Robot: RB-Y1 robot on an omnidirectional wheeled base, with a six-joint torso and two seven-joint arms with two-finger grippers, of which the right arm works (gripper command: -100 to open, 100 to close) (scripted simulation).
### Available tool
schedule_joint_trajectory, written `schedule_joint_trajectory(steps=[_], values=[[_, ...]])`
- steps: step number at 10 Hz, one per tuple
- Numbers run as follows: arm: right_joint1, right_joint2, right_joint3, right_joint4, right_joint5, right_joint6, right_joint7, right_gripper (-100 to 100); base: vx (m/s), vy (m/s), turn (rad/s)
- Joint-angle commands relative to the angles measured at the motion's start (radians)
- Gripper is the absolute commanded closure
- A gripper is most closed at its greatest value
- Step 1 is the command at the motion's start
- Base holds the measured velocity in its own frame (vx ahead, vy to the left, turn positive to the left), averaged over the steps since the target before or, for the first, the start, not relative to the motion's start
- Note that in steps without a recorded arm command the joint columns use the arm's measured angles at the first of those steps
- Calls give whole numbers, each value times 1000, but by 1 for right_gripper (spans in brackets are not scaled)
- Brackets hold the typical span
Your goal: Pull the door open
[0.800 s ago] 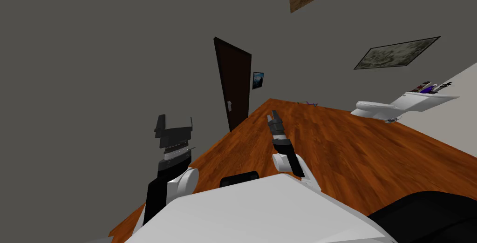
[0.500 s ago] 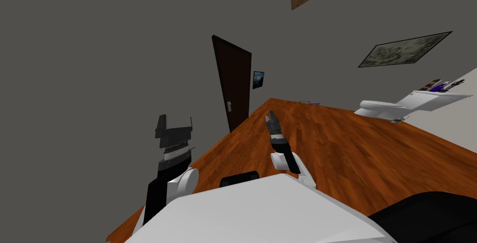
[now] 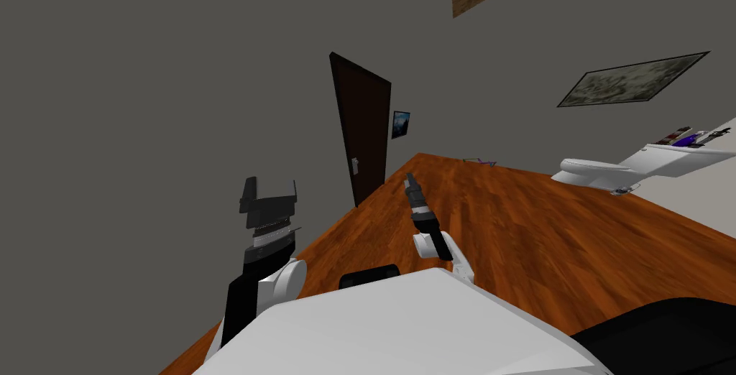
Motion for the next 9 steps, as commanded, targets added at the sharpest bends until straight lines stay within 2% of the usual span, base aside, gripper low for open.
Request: schedule_joint_trajectory(steps=[1, 9], values=[[-18, -11, 3, 30, 6, -5, 18, -100, 98, -9, 17], [-118, -42, 34, 196, 46, -35, 119, -100, 90, -1, 15]])
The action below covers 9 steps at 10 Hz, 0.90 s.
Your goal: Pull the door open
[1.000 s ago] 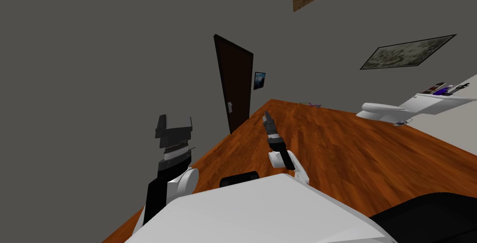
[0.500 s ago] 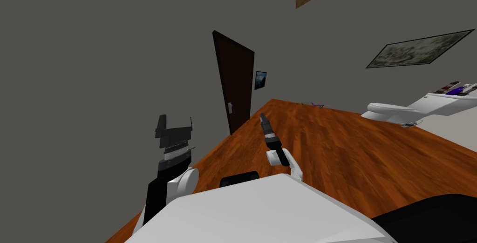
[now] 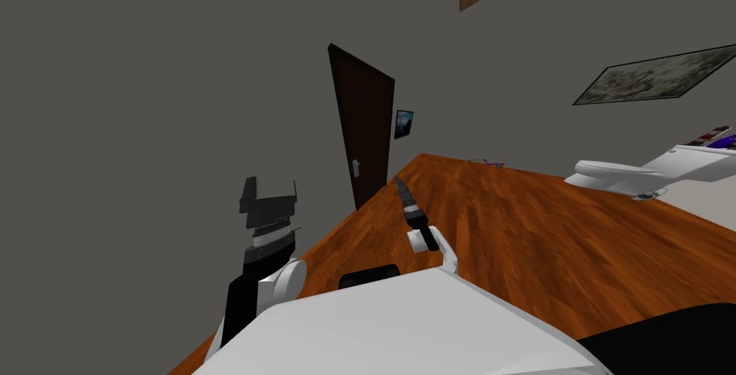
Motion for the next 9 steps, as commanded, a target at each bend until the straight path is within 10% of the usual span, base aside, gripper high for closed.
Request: schedule_joint_trajectory(steps=[1, 9], values=[[-23, -6, 8, 35, 10, -4, 25, -100, 103, -14, 16], [-143, -37, 45, 235, 58, -39, 146, -100, 98, -9, 18]])
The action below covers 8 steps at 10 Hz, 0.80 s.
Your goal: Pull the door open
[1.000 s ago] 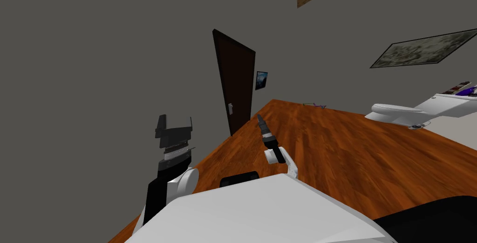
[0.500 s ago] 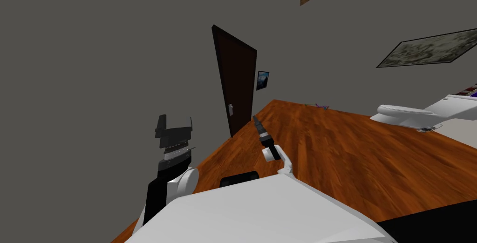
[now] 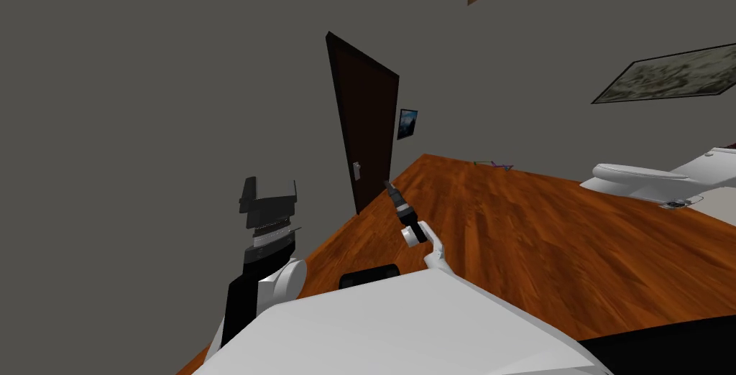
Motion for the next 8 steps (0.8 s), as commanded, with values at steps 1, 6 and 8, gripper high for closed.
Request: schedule_joint_trajectory(steps=[1, 6, 8], values=[[-26, -5, 8, 42, 11, -7, 28, -100, 110, -18, 16], [-105, -23, 33, 175, 43, -30, 108, -100, 93, -8, 20], [-137, -30, 42, 227, 55, -39, 140, -100, 104, -12, 20]])
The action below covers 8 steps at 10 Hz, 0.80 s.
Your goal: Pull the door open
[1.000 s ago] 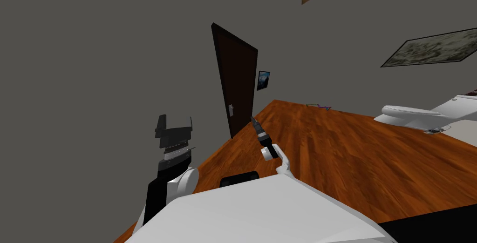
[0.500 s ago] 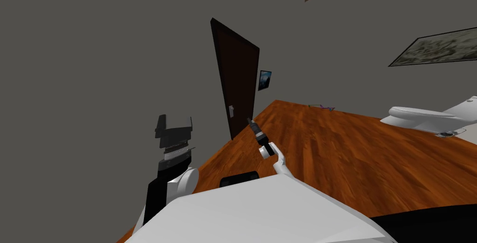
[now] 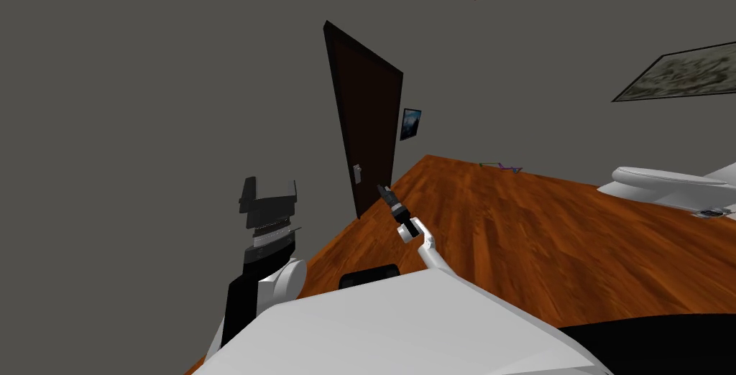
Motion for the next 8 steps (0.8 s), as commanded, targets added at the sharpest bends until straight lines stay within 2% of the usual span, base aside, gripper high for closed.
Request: schedule_joint_trajectory(steps=[1, 8], values=[[-26, -6, 9, 41, 11, -5, 27, -100, 96, 0, 20], [-135, -28, 42, 222, 54, -37, 138, -100, 100, -9, 18]])
